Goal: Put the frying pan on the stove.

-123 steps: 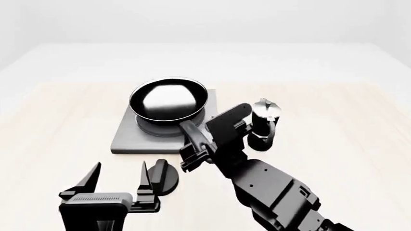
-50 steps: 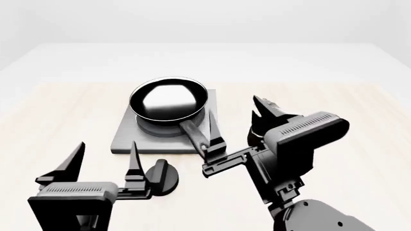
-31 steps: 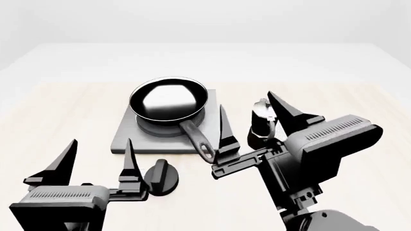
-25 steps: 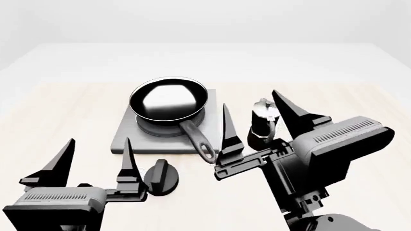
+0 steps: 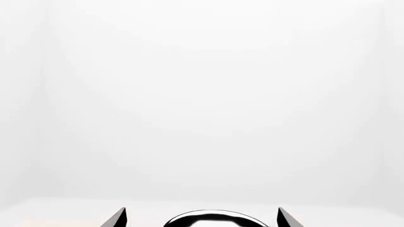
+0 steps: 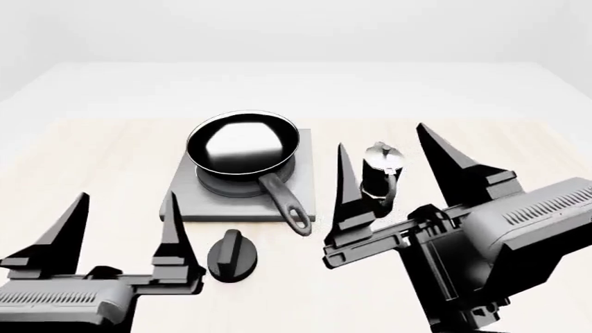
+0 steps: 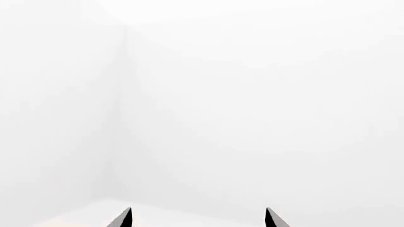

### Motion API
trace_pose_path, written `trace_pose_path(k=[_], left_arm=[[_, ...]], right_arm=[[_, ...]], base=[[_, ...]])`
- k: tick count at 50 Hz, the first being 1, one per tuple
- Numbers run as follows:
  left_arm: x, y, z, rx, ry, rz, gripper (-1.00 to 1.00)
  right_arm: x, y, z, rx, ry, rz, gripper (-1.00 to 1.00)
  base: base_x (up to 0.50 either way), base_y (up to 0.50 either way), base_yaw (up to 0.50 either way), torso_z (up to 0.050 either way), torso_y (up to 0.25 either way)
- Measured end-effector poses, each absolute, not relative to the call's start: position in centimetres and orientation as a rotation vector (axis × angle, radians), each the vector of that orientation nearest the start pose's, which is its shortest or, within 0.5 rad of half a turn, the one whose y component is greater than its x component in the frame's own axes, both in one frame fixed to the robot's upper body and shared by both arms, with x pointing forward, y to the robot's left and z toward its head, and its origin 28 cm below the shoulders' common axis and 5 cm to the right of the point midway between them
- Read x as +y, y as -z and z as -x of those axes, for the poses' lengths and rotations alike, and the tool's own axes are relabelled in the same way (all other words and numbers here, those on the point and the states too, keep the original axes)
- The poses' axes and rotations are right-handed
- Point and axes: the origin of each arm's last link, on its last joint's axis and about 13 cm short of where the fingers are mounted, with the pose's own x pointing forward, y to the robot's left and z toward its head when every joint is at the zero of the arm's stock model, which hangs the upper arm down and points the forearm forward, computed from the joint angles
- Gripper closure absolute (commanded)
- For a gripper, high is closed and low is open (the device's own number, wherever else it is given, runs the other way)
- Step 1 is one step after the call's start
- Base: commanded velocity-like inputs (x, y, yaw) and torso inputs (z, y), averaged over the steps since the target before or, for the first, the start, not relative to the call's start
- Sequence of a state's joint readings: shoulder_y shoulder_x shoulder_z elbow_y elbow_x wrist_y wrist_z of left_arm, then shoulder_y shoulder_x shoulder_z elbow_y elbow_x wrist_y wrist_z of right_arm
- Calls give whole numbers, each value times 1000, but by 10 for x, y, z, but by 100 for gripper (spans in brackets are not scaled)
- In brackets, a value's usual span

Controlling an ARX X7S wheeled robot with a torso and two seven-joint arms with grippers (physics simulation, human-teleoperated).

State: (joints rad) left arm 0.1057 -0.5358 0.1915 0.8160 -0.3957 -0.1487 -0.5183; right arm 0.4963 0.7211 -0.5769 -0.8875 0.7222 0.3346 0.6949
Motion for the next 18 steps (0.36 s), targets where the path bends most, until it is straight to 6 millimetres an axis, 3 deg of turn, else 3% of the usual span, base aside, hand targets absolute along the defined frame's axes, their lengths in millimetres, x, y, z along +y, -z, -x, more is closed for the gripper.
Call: trace_pose_path(k=[18], left_arm=[[223, -156, -145, -437, 13, 39, -100]], right_arm=[[-88, -211, -167, -492, -296, -6, -100]], base=[[0, 0, 0, 0, 0]])
